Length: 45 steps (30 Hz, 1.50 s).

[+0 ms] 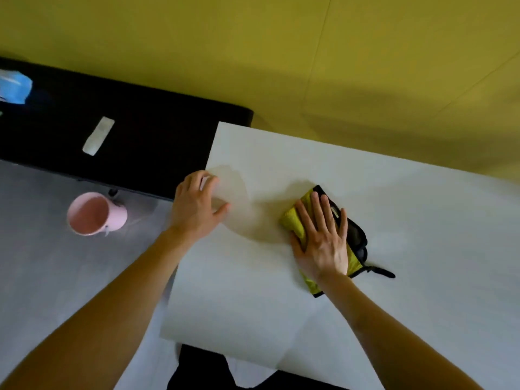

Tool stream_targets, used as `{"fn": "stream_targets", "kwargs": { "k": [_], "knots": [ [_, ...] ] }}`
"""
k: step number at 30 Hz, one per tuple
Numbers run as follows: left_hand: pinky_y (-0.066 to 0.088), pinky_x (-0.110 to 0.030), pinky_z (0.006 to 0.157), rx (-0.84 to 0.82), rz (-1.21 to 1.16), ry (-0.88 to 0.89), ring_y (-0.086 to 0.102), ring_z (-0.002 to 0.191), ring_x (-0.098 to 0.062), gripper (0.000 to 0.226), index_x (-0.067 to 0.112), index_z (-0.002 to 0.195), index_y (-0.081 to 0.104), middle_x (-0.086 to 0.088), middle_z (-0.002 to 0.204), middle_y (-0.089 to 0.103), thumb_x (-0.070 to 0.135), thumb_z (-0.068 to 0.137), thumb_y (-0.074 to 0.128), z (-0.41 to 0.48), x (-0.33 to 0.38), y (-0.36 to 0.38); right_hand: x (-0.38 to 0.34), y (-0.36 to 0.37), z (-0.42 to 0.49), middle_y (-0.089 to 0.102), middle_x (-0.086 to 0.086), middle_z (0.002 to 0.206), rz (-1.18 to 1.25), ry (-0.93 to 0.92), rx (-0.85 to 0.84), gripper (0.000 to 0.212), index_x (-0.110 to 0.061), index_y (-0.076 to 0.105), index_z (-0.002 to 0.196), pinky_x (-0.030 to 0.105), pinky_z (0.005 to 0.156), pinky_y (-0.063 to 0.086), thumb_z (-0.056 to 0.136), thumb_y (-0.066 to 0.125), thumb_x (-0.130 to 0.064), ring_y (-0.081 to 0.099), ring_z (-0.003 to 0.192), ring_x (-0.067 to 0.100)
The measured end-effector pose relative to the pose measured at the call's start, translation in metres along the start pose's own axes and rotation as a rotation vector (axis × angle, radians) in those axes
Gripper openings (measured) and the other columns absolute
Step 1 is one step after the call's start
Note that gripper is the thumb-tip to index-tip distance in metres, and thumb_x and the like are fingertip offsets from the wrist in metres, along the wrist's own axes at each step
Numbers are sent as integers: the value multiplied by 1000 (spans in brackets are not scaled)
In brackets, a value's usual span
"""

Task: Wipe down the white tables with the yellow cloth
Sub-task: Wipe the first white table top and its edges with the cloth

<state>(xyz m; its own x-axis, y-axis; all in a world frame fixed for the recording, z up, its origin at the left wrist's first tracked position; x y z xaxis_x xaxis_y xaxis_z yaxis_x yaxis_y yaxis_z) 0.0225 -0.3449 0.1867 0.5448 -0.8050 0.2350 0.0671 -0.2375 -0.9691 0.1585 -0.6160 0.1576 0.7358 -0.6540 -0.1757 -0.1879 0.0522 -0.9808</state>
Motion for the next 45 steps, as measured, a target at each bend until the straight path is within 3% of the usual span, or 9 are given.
{"fn": "stream_targets", "kwargs": {
  "k": [4, 7, 12, 18, 25, 29, 33, 37, 45],
  "knots": [
    [49, -53, 106, -41, 42, 247, 52, 131, -43, 71, 9, 135, 60, -16, 139, 52, 66, 92, 66, 15, -6, 5, -5, -3, -11, 0, -1, 184, 5, 109, 32, 76, -35, 16, 174, 65, 132, 13, 108, 45, -55, -1, 170, 24],
    [50, -52, 104, -57, 4, 367, 49, 130, -42, 72, 9, 137, 58, -16, 140, 49, 66, 92, 68, 9, -4, 7, -21, 3, -43, -1, 0, 184, 35, 434, 95, 75, -34, 14, 175, 64, 133, 10, 108, 38, -58, -3, 170, 23],
    [49, -56, 113, -240, 48, 546, 32, 157, -45, 86, 12, 163, 41, -24, 168, 31, 63, 98, 65, -4, -20, 22, -118, 41, -113, -13, 3, 183, 90, 747, 22, 84, -28, 3, 176, 66, 133, 4, 106, 31, -68, -12, 169, 25],
    [17, -61, 133, -395, 306, 865, -9, 170, -33, 91, 30, 176, 7, -17, 182, -9, 65, 101, 46, -22, -39, 33, -191, 66, -154, -17, 4, 182, 133, 860, -1, 99, -28, -3, 175, 69, 132, 4, 101, 34, -83, -17, 168, 27],
    [15, -50, 136, -339, 310, 1192, 17, 168, -32, 79, 9, 168, 35, -16, 179, 25, 16, 91, 56, -32, -15, 30, -252, 78, -163, -31, 11, 178, 149, 963, -93, 144, -22, -19, 172, 69, 130, -10, 73, 41, -108, -29, 164, 31],
    [8, -53, 137, -316, 471, 1377, -1, 170, -37, 100, 24, 176, 4, -17, 183, -2, 0, 89, 47, -36, 15, 42, -272, 95, -165, -29, 17, 177, 88, 1029, -130, 152, -16, -18, 172, 76, 129, 4, 72, 83, -71, -25, 164, 40],
    [13, -72, 131, -236, 664, 1546, -6, 166, -51, 101, 29, 170, -25, -21, 179, -18, 4, 86, 27, -33, 34, 63, -280, 95, -158, -14, 25, 179, -13, 1146, -71, 129, -9, -6, 173, 79, 125, 16, 74, 76, -17, -10, 166, 48],
    [25, -80, 122, -168, 685, 1650, 14, 160, -64, 85, 24, 168, -27, -28, 179, -6, 15, 105, 29, -31, 33, 81, -288, 95, -154, 6, 31, 178, -92, 1241, 5, 113, -5, 8, 173, 79, 123, 25, 77, 67, -1, 9, 165, 52],
    [38, -80, 116, -173, 657, 1690, 33, 151, -67, 88, 19, 169, -22, -37, 174, 10, 15, 110, 42, -24, 25, 80, -305, 96, -147, 7, 28, 179, -97, 1290, 88, 107, -9, 8, 174, 72, 126, 27, 79, 52, 8, 7, 166, 48]
  ]
}}
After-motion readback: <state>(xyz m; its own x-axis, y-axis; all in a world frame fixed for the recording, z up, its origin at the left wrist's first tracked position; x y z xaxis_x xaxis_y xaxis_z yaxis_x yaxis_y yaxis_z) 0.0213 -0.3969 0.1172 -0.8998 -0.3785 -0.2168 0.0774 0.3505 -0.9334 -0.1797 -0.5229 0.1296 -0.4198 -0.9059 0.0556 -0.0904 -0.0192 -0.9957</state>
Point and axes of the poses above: each hand's wrist, its own z-axis towards the middle knuckle, its own y-axis out of the palm, x = y × z, the point moved 10 cm from there along z, towards the middle knuckle
